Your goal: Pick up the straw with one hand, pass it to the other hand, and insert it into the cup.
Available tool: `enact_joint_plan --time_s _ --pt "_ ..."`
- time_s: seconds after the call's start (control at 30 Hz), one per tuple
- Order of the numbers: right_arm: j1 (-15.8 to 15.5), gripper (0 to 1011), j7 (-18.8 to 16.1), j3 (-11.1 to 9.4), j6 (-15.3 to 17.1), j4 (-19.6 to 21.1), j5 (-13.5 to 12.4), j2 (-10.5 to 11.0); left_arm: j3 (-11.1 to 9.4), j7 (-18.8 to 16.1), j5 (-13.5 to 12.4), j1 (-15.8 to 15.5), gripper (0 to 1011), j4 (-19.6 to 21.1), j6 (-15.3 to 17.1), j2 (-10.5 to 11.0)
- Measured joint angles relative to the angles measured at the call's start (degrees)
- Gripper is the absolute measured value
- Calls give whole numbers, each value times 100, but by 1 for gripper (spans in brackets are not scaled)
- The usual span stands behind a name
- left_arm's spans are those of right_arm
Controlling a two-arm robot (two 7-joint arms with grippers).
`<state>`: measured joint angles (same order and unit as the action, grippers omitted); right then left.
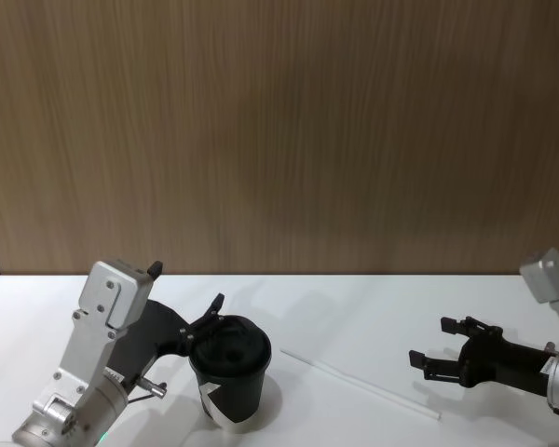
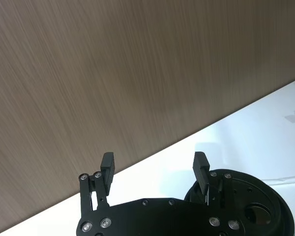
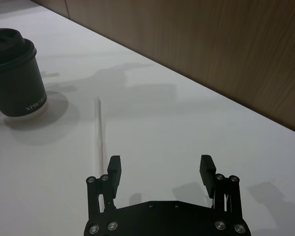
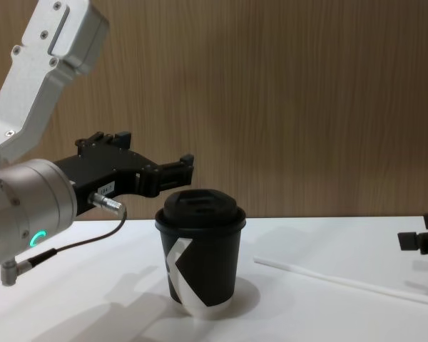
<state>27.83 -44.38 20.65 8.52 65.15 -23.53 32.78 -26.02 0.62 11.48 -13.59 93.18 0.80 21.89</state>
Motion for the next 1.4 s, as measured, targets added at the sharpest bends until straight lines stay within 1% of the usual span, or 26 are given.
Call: enact_joint_plan --time_s 0.1,0.33,0.57,0.87,1.4 --pt "-43 1001 -40 -13 0 84 -45 45 0 0 0 0 1003 0 0 0" --pt "-247 1001 -160 -36 0 430 -175 222 0 0 0 0 1003 0 0 0" --pt "-398 1001 -225 -2 26 641 -217 349 0 0 0 0 1003 0 0 0" --pt "-476 1001 -291 134 60 701 -206 427 0 0 0 0 1003 0 0 0" --pt "-431 1001 -342 363 56 592 -133 425 0 0 0 0 1003 -1 0 0"
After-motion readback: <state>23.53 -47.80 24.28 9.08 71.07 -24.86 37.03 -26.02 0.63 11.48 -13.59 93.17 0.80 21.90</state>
